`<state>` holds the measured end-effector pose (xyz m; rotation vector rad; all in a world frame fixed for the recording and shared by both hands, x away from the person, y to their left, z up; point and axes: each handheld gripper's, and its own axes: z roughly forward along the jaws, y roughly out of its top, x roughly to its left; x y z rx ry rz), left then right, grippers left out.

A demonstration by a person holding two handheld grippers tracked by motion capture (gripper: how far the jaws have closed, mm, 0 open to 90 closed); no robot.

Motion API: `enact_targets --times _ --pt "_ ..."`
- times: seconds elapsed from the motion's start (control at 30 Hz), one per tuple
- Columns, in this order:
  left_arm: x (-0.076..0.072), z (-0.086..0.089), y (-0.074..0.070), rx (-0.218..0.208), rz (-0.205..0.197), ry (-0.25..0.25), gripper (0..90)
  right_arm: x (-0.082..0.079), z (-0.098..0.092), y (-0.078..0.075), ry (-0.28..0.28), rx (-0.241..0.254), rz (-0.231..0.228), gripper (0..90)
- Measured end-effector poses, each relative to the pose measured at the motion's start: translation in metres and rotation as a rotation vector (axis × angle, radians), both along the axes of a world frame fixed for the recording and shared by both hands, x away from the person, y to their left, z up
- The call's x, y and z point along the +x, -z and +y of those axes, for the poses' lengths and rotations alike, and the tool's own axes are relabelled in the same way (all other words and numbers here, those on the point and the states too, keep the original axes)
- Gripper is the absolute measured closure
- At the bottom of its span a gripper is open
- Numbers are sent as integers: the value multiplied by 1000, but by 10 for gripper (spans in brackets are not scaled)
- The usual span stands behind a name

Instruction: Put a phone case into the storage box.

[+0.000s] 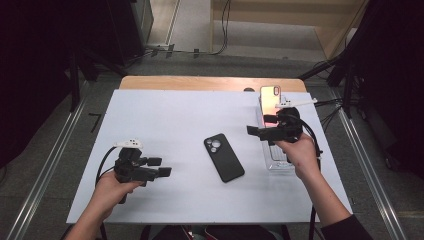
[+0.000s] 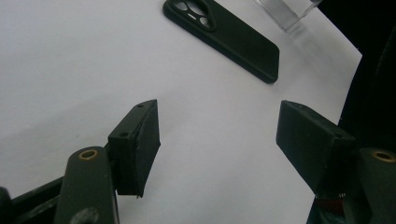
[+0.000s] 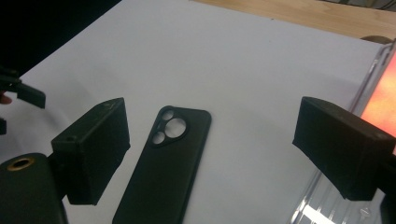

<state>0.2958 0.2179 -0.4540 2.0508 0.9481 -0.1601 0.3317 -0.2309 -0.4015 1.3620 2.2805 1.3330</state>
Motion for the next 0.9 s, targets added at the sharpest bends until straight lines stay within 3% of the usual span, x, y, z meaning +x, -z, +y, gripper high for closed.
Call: enact_targets --times 0.27,0.9 --pt "1 3 -1 -2 0 -7 308 -13 6 7 -53 -10 0 91" --pt "1 5 -1 -5 3 -10 308 -47 16 18 -168 19 1 92"
